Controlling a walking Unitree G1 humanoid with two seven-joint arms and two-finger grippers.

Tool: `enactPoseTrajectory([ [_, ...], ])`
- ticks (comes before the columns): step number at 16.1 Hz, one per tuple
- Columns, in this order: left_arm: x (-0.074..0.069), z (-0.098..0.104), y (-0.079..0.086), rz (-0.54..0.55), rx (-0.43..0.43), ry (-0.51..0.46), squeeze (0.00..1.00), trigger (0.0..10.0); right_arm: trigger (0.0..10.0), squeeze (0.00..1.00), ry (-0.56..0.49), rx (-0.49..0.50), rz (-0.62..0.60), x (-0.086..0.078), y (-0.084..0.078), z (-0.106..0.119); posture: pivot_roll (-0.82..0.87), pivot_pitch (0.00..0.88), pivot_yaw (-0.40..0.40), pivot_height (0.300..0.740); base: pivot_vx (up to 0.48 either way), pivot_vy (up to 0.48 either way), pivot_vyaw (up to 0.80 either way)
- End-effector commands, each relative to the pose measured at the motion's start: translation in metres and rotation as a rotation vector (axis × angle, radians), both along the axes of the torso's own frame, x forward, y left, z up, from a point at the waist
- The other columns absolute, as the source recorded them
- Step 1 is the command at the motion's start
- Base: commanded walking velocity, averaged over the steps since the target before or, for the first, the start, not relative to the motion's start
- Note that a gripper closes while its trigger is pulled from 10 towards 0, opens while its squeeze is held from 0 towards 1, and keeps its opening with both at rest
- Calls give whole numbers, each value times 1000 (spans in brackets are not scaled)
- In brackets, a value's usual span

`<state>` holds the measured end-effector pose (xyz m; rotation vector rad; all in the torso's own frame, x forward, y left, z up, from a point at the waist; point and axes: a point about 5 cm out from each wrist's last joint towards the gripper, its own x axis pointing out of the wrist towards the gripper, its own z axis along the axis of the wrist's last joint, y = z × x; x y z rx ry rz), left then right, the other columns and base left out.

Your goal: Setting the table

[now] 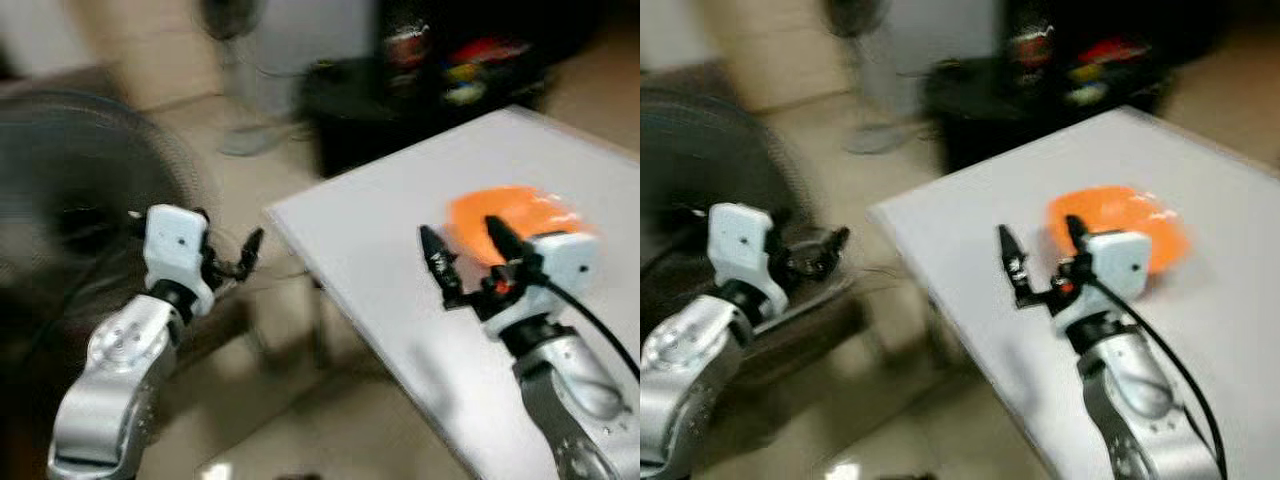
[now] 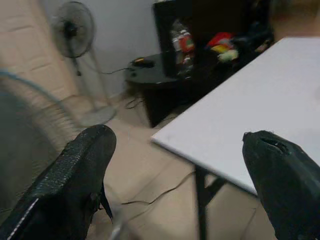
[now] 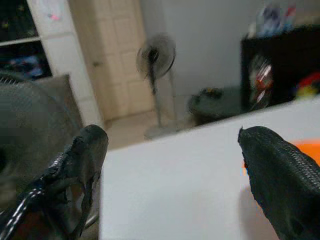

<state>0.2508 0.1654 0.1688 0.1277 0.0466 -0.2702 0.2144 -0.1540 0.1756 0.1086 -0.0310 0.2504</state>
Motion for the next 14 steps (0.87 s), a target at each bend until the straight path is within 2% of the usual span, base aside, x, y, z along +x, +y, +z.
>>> enactPoseTrajectory([
  [1,6,3,-1,14,6,-13,0,10000,10000,1000,-13,8,16,2,5,3,20,0,89,740,0,0,800],
  [2,9,5,-2,39,12,-19,0,10000,10000,1000,-11,7,24,5,7,4,38,0,65,740,0,0,800],
  [3,6,4,-3,50,4,-20,0,10000,10000,1000,2,6,45,7,10,2,46,0,63,740,0,0,800],
  [5,0,-9,0,78,33,12,0,10000,10000,1000,72,-35,60,8,12,-18,40,0,59,740,0,0,794],
  [7,2,-6,0,67,9,5,0,10000,10000,1000,83,-13,39,8,12,-20,45,0,48,740,0,0,794],
  [9,5,-3,6,112,51,3,0,10000,10000,1000,86,3,70,14,15,-17,81,0,50,740,0,0,794],
  [10,2,-5,8,120,66,-4,0,10000,10000,1000,95,-12,86,16,14,-23,74,0,63,740,0,0,794],
  [11,-1,-9,10,89,102,-10,0,10000,10000,1000,98,-21,61,14,13,-29,43,0,89,740,0,0,794],
  [13,11,2,2,40,81,-30,0,10000,10000,1000,95,49,56,9,14,-20,49,0,105,740,0,0,791],
  [14,11,2,0,29,98,-36,0,10000,10000,1000,99,49,57,9,14,-20,49,0,105,740,0,0,794],
])
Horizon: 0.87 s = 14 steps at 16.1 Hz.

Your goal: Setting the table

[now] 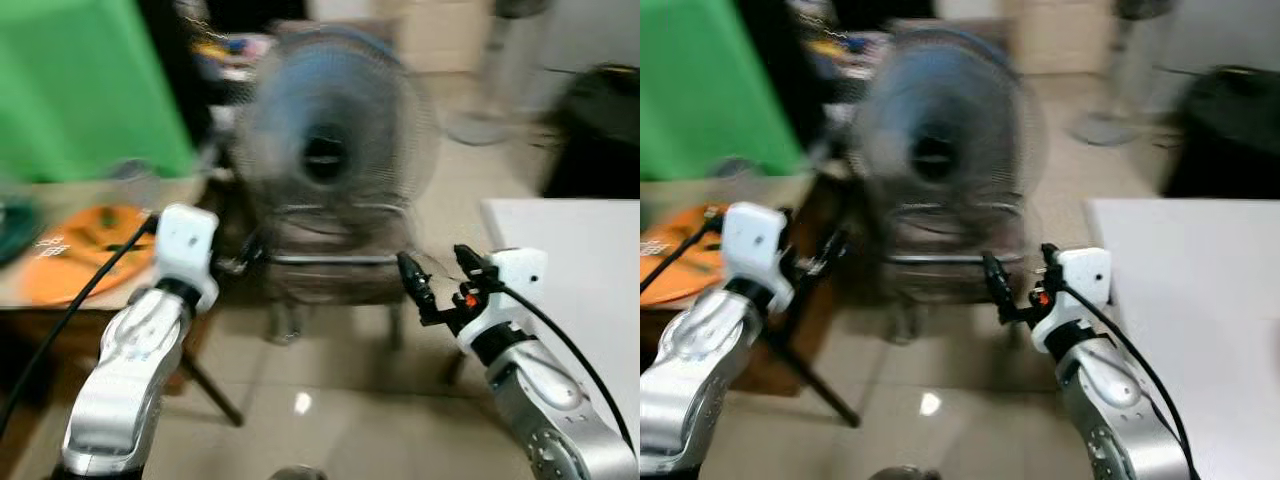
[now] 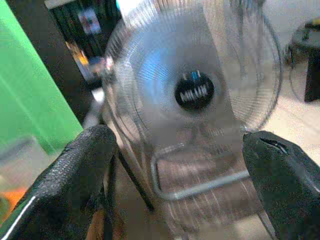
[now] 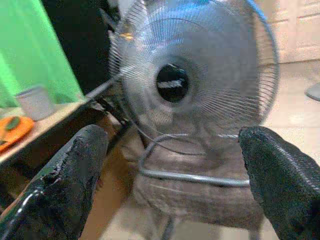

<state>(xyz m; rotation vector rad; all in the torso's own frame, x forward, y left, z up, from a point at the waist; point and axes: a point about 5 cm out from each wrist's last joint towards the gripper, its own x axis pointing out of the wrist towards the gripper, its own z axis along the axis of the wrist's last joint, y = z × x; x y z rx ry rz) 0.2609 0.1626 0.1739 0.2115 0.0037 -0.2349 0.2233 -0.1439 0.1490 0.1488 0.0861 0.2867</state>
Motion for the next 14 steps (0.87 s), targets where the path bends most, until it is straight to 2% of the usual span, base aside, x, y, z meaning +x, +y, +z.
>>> enactPoseTrajectory([
  [1,-2,-7,5,27,-6,36,0,10000,10000,1000,-14,13,13,2,2,3,32,0,122,740,0,0,794],
  [2,-6,-14,8,46,-6,54,0,10000,10000,1000,-11,-9,-19,1,-2,-1,18,0,123,740,0,0,788],
  [3,-4,-18,10,54,30,57,0,10000,10000,1000,-12,-9,-53,0,-4,-2,3,0,123,740,0,0,788],
  [6,9,-3,8,67,9,2,0,10000,10000,1000,-27,11,-19,9,3,9,33,0,98,740,0,0,788],
  [7,2,-11,10,96,39,19,0,10000,10000,1000,-15,-13,23,9,5,1,38,0,91,740,0,0,794],
  [8,2,-14,14,131,64,21,0,10000,10000,1000,0,-7,-29,5,1,-3,32,0,83,740,0,0,788],
  [10,7,-3,15,147,24,-4,0,10000,10000,1000,1,43,-68,7,0,2,75,0,52,740,0,0,788],
  [11,9,3,13,143,24,-25,0,10000,10000,1000,3,42,-23,12,4,4,104,0,41,740,0,0,788],
  [13,3,-5,18,169,30,2,0,10000,10000,1000,26,-19,18,15,3,-10,101,0,50,740,0,0,788],
  [14,-1,-8,21,163,31,14,0,10000,10000,1000,25,-3,-18,14,0,-11,94,0,52,740,0,0,794],
])
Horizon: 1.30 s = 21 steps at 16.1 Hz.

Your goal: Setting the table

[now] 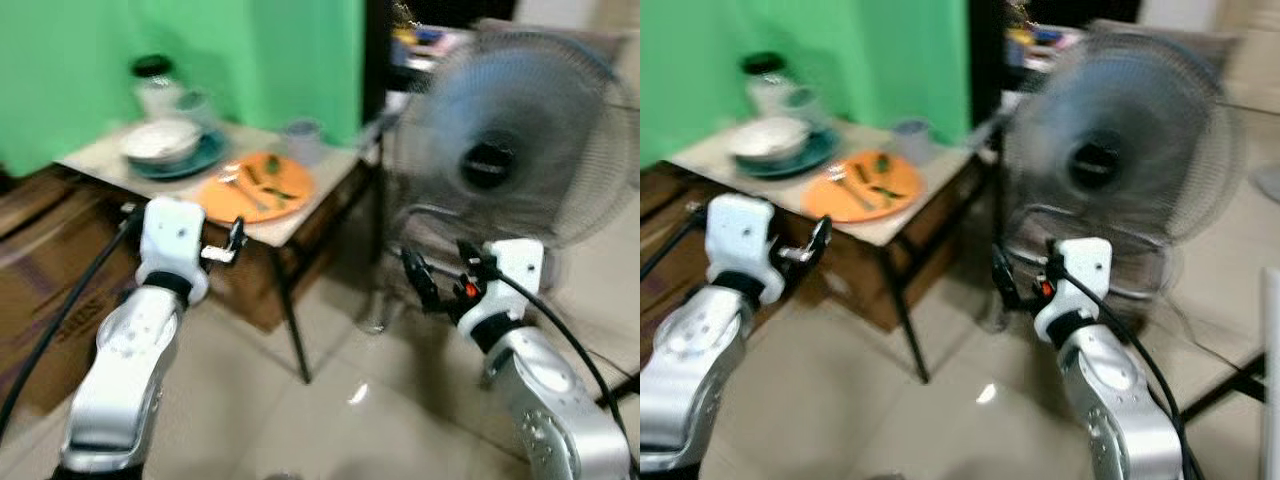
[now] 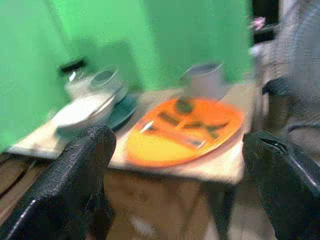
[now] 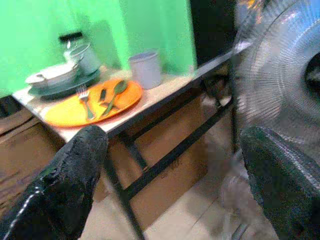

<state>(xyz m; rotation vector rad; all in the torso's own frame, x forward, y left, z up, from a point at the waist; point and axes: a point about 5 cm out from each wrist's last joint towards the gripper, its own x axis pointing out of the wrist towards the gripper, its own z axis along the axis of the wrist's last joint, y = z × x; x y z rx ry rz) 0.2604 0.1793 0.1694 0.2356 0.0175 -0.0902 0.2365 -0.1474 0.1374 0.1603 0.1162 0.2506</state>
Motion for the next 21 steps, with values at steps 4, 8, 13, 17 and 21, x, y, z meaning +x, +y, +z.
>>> enactPoseTrajectory([
  [4,-9,-3,6,-10,10,42,0,10000,10000,1000,-9,21,45,6,16,5,114,0,53,740,245,0,788],
  [8,-6,-4,1,-43,-1,52,0,10000,10000,1000,7,47,5,-1,11,4,84,0,77,740,272,0,394],
  [13,-6,-7,-2,-51,-16,70,0,10000,10000,0,22,12,-51,2,8,5,71,0,73,740,277,0,0],
  [17,-4,-5,-2,-47,-9,64,0,10000,10000,0,-4,-45,28,5,13,9,93,0,53,740,277,0,0],
  [21,-5,-5,1,-43,6,68,0,10000,10000,0,-4,-55,49,11,19,9,112,0,39,740,276,0,734],
])
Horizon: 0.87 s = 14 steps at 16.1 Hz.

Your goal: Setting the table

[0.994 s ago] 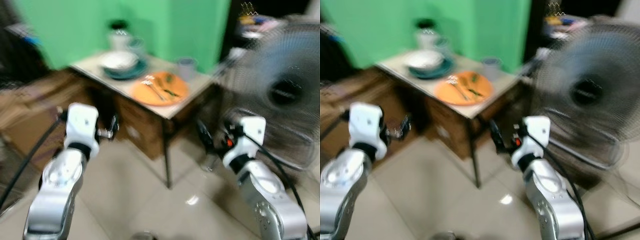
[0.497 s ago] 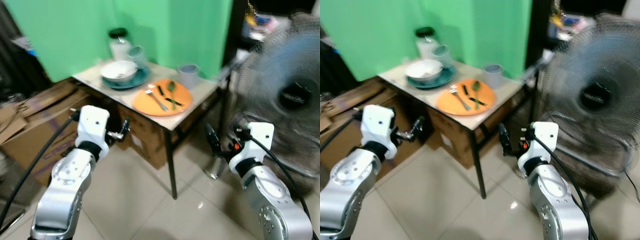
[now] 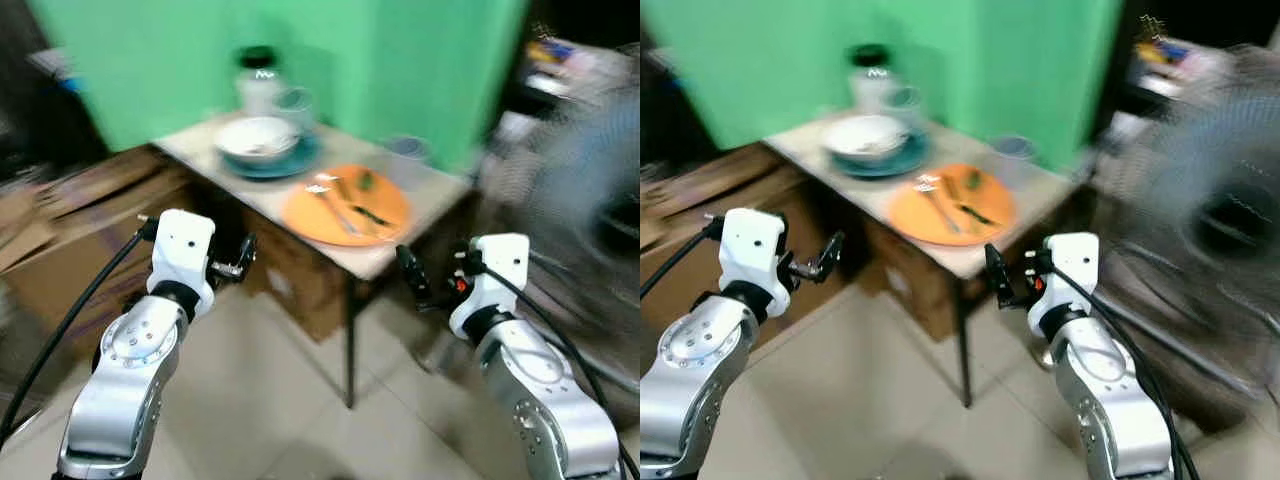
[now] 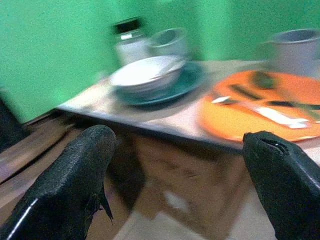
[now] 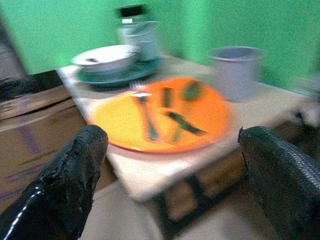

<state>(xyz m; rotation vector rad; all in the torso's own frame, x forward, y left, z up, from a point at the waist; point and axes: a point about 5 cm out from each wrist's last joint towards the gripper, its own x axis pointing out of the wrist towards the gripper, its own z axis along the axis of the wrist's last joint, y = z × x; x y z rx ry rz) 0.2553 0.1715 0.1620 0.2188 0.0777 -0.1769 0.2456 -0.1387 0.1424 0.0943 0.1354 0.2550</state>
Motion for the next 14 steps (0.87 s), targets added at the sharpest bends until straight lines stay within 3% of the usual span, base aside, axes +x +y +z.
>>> enactPoseTrajectory([
  [1,0,3,9,33,22,-6,0,10000,10000,0,-11,23,39,2,11,4,113,0,37,740,277,0,0],
  [10,-2,-2,-3,-93,38,54,0,10000,10000,0,17,82,-29,10,8,3,105,0,55,740,271,0,0],
  [14,-3,0,1,-105,27,54,0,10000,10000,0,31,79,-42,9,8,0,99,0,62,740,260,0,0],
])
